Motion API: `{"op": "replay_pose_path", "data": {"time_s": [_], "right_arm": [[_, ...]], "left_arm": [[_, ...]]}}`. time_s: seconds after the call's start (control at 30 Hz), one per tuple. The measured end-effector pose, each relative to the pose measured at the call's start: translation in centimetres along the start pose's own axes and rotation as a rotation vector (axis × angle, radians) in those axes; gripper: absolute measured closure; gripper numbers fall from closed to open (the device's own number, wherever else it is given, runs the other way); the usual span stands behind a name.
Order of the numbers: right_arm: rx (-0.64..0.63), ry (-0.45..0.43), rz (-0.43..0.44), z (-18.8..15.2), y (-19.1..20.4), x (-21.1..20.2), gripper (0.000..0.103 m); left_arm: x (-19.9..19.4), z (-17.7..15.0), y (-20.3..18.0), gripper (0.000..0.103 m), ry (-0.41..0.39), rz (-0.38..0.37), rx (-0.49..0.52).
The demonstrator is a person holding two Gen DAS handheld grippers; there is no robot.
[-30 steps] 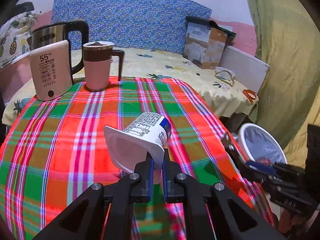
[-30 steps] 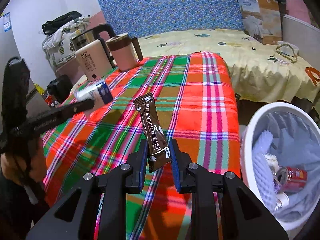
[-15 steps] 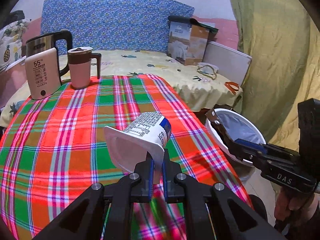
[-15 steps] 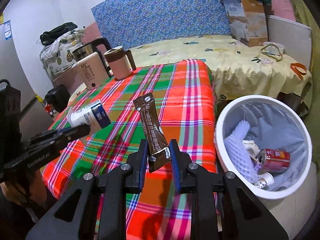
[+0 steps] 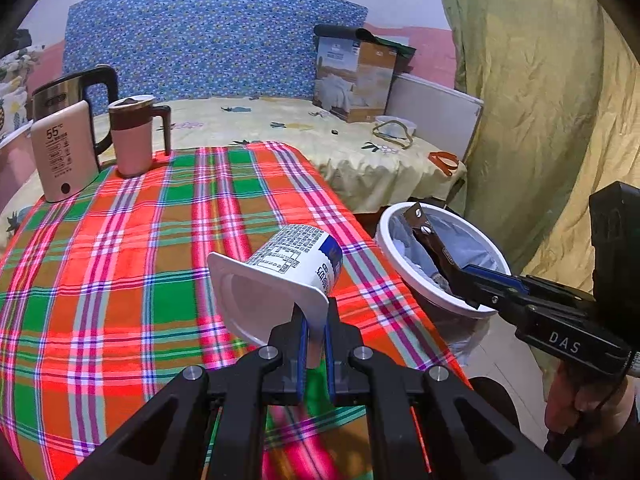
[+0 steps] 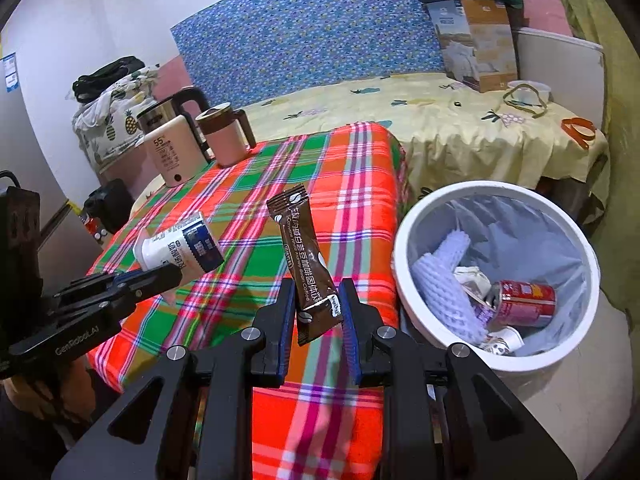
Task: Collect trash
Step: 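Carry yogurt cup and wrapper over the white bin and open both tools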
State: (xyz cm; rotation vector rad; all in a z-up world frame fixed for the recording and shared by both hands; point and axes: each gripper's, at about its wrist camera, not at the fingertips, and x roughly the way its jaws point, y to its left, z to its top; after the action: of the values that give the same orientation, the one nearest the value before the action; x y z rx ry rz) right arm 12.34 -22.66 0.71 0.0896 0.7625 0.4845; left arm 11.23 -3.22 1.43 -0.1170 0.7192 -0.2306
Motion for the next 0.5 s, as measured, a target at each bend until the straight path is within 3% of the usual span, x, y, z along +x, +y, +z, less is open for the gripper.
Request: {"op": "replay_pose_path", "data": {"time_s": [0.5], "right_arm": [[0.134, -0.012, -0.149, -0.8, -6.9, -1.6, 0.079]], "left_arm": [[5.1, 2.3, -6.7, 0.096, 0.040, -0.101, 0.126]]}}
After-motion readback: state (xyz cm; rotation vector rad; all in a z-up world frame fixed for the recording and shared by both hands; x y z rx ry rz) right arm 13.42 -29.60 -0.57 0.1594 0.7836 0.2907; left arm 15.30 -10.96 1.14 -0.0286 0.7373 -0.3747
